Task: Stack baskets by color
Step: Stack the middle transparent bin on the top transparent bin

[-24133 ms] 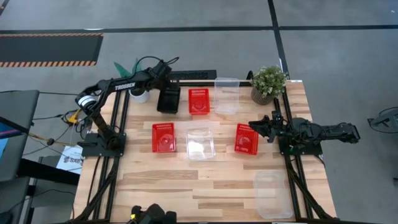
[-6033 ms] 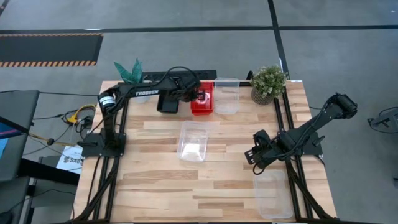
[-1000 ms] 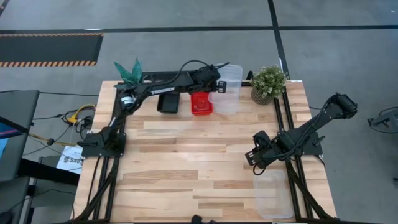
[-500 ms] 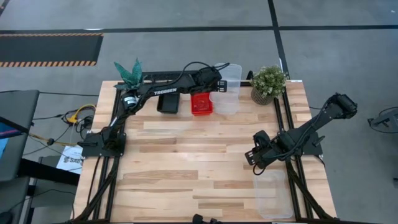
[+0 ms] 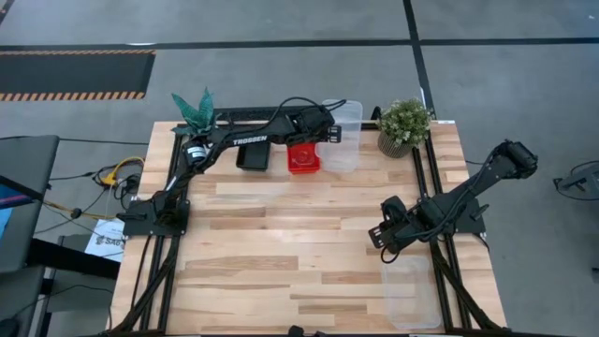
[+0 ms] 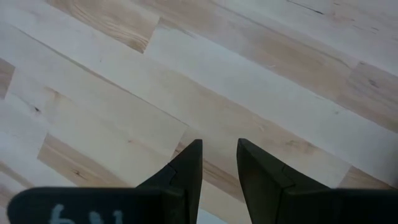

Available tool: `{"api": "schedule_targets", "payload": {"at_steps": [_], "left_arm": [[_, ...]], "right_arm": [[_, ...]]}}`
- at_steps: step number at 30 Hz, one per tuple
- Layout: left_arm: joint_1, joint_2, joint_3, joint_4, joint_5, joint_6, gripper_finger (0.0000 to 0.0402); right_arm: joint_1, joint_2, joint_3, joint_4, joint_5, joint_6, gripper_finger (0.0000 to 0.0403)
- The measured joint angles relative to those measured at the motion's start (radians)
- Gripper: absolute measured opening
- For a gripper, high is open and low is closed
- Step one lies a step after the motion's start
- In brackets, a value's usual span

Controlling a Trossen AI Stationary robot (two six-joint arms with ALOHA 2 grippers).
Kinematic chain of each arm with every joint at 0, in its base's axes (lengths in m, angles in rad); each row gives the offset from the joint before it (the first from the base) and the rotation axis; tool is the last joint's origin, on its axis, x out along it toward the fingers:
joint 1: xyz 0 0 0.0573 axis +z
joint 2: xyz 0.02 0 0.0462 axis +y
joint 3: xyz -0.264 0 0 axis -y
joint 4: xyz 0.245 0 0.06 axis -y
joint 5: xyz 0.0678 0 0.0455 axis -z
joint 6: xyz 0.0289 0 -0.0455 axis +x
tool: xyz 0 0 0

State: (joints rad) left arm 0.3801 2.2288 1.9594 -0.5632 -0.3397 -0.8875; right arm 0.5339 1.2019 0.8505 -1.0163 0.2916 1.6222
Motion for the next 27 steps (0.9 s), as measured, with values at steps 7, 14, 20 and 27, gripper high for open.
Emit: {"api": "schedule_targets", "payload": {"at_steps": [7, 14, 20, 27], "left_arm": [[0.0, 0.0, 0.0, -0.005, 0.011, -0.003, 0.0], [0.002, 0.0, 0.0, -0.032, 0.029, -0.013, 0.0], [0.002, 0.0, 0.0, -0.032, 0.033, -0.015, 0.0], [0.01, 0.0, 0.0, -0.05, 0.048, -0.038, 0.0]], "right_arm": [[0.0, 0.0, 0.0, 0.0, 0.0, 0.0, 0.0122], [0.0, 0.0, 0.0, 0.0, 0.0, -0.005, 0.0122], [0.0, 0.0, 0.0, 0.0, 0.0, -0.008, 0.0122], [0.0, 0.0, 0.0, 0.0, 0.0, -0.008, 0.0122]]}}
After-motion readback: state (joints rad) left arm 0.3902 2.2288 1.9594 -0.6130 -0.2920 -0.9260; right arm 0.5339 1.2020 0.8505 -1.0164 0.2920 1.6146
